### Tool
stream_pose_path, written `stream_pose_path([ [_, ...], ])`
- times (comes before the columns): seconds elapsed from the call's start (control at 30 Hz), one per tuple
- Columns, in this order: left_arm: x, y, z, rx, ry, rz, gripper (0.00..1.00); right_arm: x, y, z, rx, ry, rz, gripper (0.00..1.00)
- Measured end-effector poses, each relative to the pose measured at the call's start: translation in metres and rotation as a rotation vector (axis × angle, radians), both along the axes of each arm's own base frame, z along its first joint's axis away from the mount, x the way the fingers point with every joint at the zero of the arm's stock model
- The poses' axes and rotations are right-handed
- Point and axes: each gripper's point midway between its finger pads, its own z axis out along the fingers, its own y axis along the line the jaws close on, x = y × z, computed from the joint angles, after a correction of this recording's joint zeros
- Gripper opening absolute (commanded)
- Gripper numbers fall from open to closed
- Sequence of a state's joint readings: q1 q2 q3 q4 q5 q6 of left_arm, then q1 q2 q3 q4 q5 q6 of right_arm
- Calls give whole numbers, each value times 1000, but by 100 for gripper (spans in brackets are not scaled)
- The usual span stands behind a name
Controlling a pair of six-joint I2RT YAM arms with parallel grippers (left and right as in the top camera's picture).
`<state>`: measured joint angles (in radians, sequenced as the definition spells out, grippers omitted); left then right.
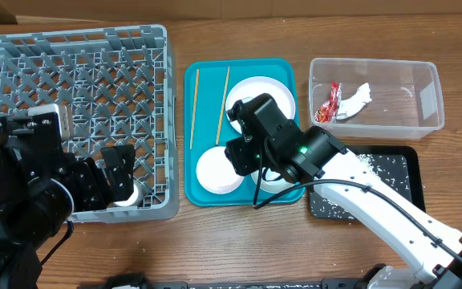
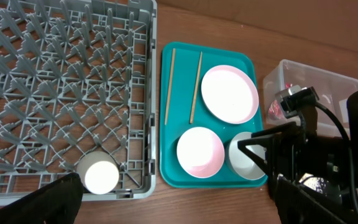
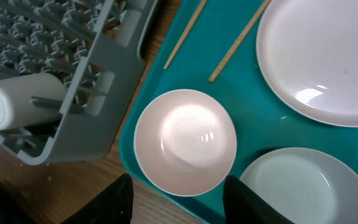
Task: Sort waste into correct bins and load items into the dishwasher
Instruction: 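Set the emptied bowl back on the teal tray with the right gripper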
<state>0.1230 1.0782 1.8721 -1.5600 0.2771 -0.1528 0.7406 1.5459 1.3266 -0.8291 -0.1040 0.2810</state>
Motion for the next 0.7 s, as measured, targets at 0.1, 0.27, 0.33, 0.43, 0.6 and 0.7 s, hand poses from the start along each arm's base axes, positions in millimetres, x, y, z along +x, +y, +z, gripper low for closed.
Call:
stream_pose_path([
  [0.1, 0, 0, 0, 0, 0, 0, 100, -8, 1, 2, -8, 57, 15, 45],
  [0.27, 0, 0, 0, 0, 0, 0, 100, -5, 13, 5, -64, 173, 30, 52],
  [0.33, 0, 0, 0, 0, 0, 1, 100, 13, 31, 11, -54, 170, 35, 62],
  [0.43, 0, 0, 0, 0, 0, 0, 100, 40, 55, 11, -20, 150, 20, 70],
  [0.6, 0, 0, 0, 0, 0, 0, 100, 75, 71, -18, -1, 142, -37, 73],
  [0.7, 0, 0, 0, 0, 0, 0, 100, 83, 63, -33, -21, 170, -68, 70],
])
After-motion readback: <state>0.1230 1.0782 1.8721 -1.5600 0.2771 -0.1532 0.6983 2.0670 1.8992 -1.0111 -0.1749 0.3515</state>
